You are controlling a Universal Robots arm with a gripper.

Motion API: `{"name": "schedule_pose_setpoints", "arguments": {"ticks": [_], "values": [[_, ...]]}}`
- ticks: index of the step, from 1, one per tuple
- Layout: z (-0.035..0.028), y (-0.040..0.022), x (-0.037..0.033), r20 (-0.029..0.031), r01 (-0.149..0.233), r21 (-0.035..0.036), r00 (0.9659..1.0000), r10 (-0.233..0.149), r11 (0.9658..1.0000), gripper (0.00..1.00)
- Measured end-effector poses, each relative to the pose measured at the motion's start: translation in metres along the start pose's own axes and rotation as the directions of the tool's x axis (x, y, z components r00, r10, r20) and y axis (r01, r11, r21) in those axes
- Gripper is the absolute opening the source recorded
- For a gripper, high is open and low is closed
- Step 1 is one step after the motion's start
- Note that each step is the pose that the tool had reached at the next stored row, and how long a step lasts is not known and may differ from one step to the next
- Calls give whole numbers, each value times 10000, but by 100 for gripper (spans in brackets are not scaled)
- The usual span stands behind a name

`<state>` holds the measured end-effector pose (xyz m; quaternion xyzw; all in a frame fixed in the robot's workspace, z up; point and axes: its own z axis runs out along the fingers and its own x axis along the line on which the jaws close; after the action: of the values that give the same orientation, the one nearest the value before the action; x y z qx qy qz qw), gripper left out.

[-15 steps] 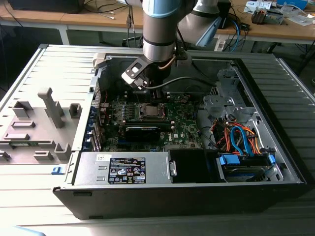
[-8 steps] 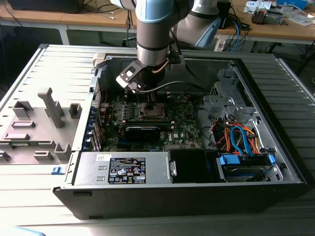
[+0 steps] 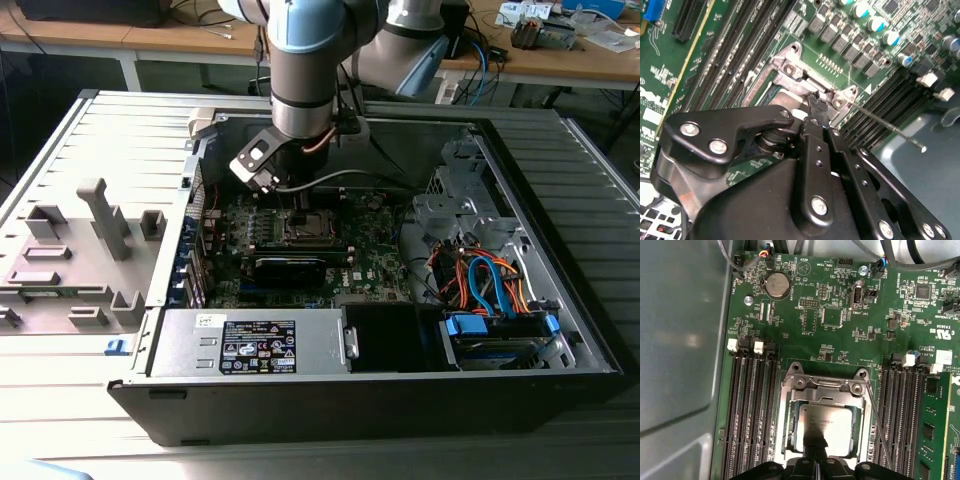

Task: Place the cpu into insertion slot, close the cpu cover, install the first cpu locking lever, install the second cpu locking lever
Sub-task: 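Close the cpu cover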

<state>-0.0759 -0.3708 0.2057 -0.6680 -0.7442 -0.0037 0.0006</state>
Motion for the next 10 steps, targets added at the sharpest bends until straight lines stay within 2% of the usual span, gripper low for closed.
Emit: {"name": "schedule_pose_setpoints", "arguments": {"ticks": [3, 7, 8, 10], "values": [[-40, 90, -11, -1, 1, 80, 10000, -1, 10000, 11], [-96, 169, -19, -11, 2, 182, 10000, -2, 9998, 11], [-110, 189, -21, -15, 1, 215, 10000, -1, 9998, 11], [-183, 252, -28, -28, 1, 327, 10000, -1, 9995, 11]]}}
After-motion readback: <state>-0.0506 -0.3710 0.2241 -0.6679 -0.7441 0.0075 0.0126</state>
